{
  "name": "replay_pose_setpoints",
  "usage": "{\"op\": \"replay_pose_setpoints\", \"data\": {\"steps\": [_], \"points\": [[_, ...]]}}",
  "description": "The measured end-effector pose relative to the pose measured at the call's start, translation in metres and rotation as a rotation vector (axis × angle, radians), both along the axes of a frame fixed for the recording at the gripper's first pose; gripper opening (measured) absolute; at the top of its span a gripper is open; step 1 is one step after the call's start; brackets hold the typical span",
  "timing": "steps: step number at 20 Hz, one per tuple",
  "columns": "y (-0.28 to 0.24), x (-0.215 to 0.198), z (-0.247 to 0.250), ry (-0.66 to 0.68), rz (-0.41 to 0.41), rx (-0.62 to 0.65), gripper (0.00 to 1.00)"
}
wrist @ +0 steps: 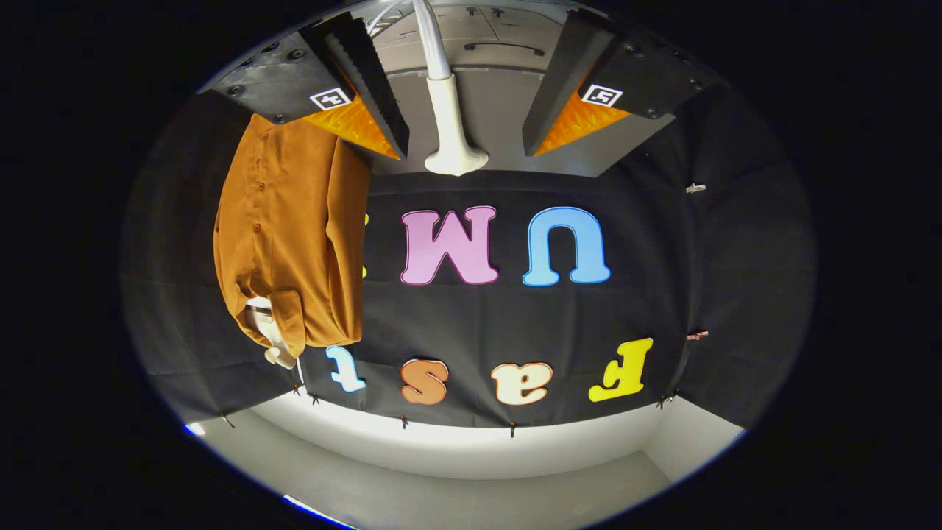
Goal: Iron the clothes twice with a garment steamer, once on the left side and once on the right side.
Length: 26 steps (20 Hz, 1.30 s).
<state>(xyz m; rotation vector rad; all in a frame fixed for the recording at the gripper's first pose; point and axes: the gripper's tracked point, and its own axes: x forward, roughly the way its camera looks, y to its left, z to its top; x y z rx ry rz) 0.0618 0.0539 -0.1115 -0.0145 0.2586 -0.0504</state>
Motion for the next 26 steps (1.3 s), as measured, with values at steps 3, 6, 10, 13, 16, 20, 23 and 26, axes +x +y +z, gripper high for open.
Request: {"op": "replay_pose_setpoints", "data": {"steps": [3, 6, 10, 13, 16, 20, 23, 26], "points": [[-0.008, 0.038, -0.023, 0.061, 0.021, 0.001, 0.97], [-0.016, 0.073, -0.053, 0.150, 0.041, 0.008, 0.97], [-0.017, 0.102, -0.093, 0.285, 0.065, 0.035, 0.98], [-0.023, 0.115, -0.113, 0.346, 0.052, 0.036, 0.97], [-0.028, 0.123, -0.129, 0.406, 0.031, 0.028, 0.97], [-0.030, 0.126, -0.149, 0.480, 0.018, 0.016, 0.97], [-0.034, 0.127, -0.159, 0.527, -0.002, 0.012, 0.97], [-0.036, 0.124, -0.168, 0.576, -0.019, 0.023, 0.98]]}}
